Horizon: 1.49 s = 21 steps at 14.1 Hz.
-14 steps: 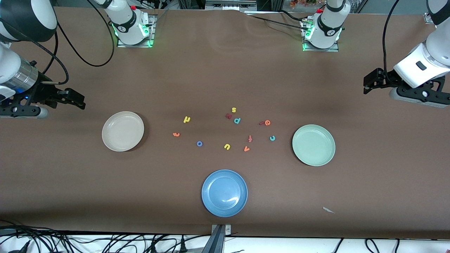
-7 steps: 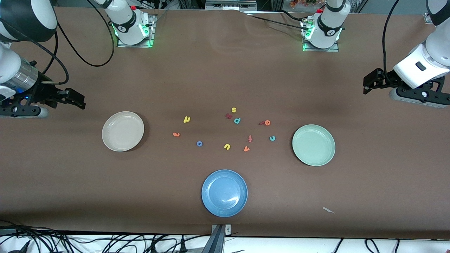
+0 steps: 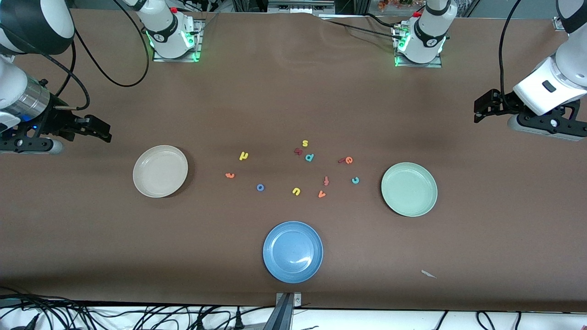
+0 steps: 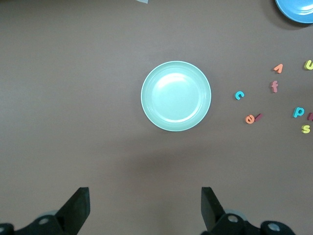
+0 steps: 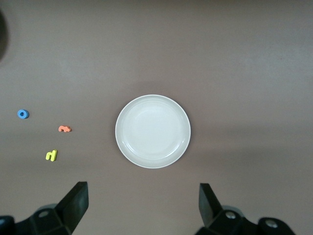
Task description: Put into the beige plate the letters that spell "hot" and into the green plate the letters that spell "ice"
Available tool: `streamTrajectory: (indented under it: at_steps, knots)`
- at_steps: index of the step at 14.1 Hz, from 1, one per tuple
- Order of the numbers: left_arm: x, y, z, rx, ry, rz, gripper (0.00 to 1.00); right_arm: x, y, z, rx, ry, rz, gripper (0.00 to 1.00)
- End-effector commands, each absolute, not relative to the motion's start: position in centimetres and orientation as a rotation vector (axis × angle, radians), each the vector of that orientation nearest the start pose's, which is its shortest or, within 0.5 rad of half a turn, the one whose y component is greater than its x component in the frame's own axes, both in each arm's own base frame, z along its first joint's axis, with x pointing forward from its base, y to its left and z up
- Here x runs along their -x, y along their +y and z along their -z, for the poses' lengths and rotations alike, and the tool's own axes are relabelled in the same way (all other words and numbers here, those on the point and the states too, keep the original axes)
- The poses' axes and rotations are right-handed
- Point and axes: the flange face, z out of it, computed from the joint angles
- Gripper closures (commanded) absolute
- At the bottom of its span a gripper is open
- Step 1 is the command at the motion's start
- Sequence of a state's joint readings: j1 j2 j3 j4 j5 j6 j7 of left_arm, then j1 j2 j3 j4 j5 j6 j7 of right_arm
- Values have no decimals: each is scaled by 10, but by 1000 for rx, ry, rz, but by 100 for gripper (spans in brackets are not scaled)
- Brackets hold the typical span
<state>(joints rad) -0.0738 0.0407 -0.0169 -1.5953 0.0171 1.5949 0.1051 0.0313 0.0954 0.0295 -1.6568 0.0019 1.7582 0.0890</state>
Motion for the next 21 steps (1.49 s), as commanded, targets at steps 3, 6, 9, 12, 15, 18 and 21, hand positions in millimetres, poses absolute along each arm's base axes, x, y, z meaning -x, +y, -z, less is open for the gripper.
streamTrajectory:
  at_steps: [3,6,9,12,15,18,21]
  knots:
    - [-568,-46,-597,3123,308,-72,0,-589,36,-551,3133,45,4,0]
    - [-567,-46,-595,3124,308,-79,0,-589,34,-551,3133,50,4,0]
    - [-571,-47,-587,3124,308,-101,0,-589,35,-551,3133,47,4,0]
    - [-571,-46,-585,3124,308,-106,0,-589,36,-551,3133,45,4,0]
    - [-571,-47,-585,3124,308,-106,0,-589,36,-551,3133,45,4,0]
    - [-571,-47,-586,3130,313,-101,0,-589,36,-551,3133,43,4,0]
    - [-578,-48,-575,3132,313,-128,0,-589,36,-551,3133,43,4,0]
